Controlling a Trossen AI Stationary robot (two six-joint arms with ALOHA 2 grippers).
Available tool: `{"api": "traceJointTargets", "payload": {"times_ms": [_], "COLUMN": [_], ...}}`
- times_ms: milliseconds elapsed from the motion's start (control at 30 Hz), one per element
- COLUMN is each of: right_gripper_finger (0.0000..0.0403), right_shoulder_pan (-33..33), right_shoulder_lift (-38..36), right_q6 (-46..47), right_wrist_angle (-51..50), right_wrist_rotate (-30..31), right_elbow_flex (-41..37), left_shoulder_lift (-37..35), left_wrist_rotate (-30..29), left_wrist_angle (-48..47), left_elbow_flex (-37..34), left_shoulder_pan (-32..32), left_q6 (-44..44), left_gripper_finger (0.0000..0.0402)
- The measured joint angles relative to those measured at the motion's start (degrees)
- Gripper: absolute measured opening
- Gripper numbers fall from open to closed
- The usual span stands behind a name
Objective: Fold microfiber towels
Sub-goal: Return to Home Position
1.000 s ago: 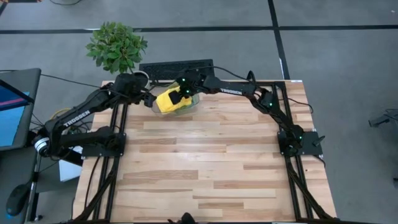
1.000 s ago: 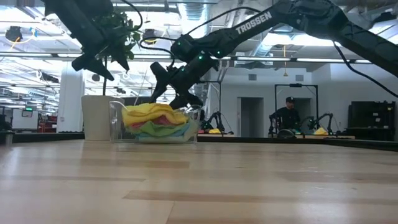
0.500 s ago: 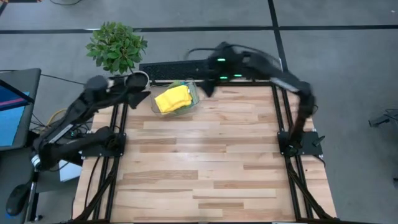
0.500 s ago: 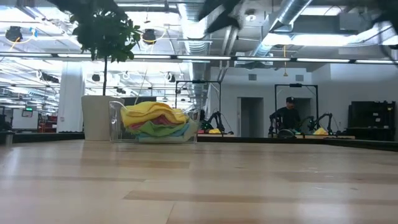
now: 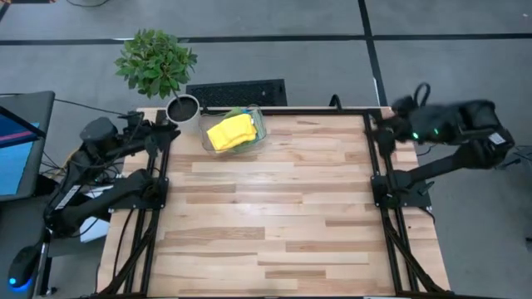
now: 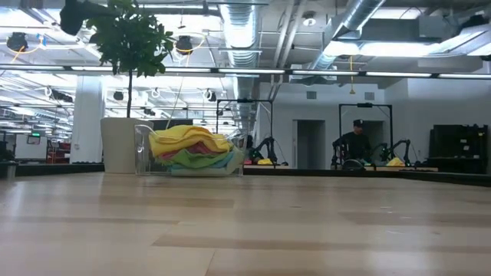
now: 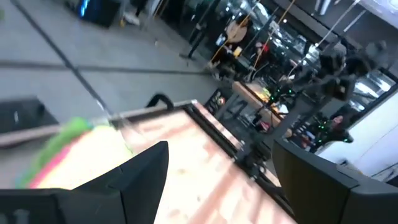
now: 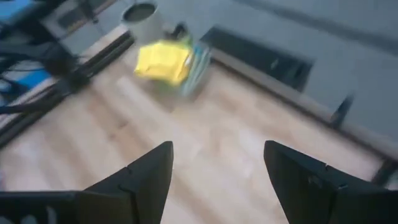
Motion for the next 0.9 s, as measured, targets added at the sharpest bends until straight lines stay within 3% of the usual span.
{"api": "traceJointTargets", "payload": {"times_ms": [167, 267, 400, 467, 567, 700, 767, 900], "right_gripper_finger": [0.0276, 0.0276, 0.0276, 0.0276, 0.0276, 0.0276, 0.0276, 0.0276], "right_shoulder_pan": [9.41, 13.55, 17.01, 18.62, 20.72, 22.18, 21.87, 22.25], "right_shoulder_lift": [-13.42, -20.22, -25.72, -27.36, -27.99, -28.16, -30.3, -40.02], "right_q6": [20.42, 27.23, 29.24, 24.04, 8.53, -16.02, -24.88, -34.09], "right_wrist_angle": [0.17, 0.95, 12.53, 24.45, 47.01, 75.42, 81.01, 80.58], "right_wrist_rotate": [-1.36, -2.32, 6.19, 12.16, 21.6, 28.59, 28.95, 26.17], "right_elbow_flex": [-19.07, -31.55, -46.75, -53.29, -62.54, -70.4, -70.47, -67.86], "left_shoulder_lift": [1.26, 1.47, 1.46, 1.47, 1.25, 0.64, 0.7, 2.79], "left_wrist_rotate": [4.37, 8.52, 8.77, 5.72, 4.19, 3.95, 4.6, 9.88], "left_wrist_angle": [-2.27, -3.67, -4.3, -4.47, -1.83, 11.92, 22.84, 39.91], "left_elbow_flex": [-1.32, -4.11, -7.98, -9.2, -10.83, -15.48, -18.52, -20.83], "left_shoulder_pan": [-0.02, -0.04, -0.04, -0.04, -0.53, -3.3, -5.03, -7.17], "left_q6": [-5.18, -7.21, -14.86, -17.19, -5.27, -0.15, 2.92, 6.05], "left_gripper_finger": [0.0277, 0.0277, 0.0277, 0.0277, 0.0277, 0.0277, 0.0277, 0.0277]}}
